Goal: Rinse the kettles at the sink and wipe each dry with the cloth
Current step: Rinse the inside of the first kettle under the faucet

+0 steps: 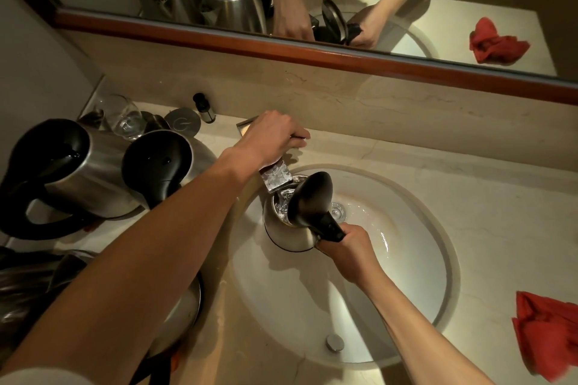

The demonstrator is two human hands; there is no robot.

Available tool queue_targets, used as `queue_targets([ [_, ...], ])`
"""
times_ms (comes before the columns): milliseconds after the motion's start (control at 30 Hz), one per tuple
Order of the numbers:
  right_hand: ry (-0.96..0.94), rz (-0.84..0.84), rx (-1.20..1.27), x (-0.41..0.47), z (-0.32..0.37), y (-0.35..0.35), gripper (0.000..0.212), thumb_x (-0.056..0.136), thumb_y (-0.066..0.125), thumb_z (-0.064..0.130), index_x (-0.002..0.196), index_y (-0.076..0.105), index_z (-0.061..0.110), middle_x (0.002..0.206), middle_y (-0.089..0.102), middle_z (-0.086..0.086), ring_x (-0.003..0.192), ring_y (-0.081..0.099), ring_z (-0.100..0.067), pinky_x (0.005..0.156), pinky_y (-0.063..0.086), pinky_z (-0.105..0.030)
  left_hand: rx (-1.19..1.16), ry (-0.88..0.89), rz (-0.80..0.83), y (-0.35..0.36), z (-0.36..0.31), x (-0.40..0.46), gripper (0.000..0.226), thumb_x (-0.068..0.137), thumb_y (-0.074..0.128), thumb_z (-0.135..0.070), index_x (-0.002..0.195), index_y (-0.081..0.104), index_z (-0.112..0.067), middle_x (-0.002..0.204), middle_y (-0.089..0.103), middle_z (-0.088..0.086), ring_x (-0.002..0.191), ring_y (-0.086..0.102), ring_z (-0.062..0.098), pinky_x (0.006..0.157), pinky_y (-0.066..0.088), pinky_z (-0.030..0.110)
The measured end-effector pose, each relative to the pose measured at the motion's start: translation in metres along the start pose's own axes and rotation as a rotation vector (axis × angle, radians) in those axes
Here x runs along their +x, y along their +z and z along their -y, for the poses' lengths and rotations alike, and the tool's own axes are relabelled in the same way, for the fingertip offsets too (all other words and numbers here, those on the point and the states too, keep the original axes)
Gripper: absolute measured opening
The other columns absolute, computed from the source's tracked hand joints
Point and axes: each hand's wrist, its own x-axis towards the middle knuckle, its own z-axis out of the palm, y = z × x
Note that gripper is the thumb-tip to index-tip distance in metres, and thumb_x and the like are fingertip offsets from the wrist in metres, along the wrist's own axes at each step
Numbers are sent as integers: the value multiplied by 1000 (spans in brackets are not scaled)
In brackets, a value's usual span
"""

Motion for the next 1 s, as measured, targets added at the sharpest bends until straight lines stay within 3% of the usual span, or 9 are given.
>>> queue_targets([
  [367,-17,11,-8,-2,5,0,52,76,73,-2,57,32,23,50,26,10,55,19,-11,51,15,-29,-9,2,-3,0,-1,-1,29,94,66,-34,117,73,-19,115,74,3,107,68,26,94,50,37],
  [667,-11,10,-12,-2,3,0,36,76,72,-2,61,44,15,52,28,10,56,21,-13,50,17,-27,-13,4,-14,-1,-3,-2,29,94,66,-32,118,73,-18,119,72,2,111,67,24,96,48,35],
  [900,-10,15,-25,0,2,1,40,76,73,-1,59,41,17,51,26,10,56,21,-13,52,16,-31,-12,4,-11,-2,-4,-4,27,94,65,-32,117,74,-18,114,74,3,107,68,26,94,49,37],
  [1000,-4,14,-19,0,2,2,52,76,73,-2,52,33,23,50,26,10,55,20,-11,52,16,-31,-11,9,-21,-2,-5,-3,27,95,65,-31,117,73,-18,114,74,3,107,68,26,93,49,36],
])
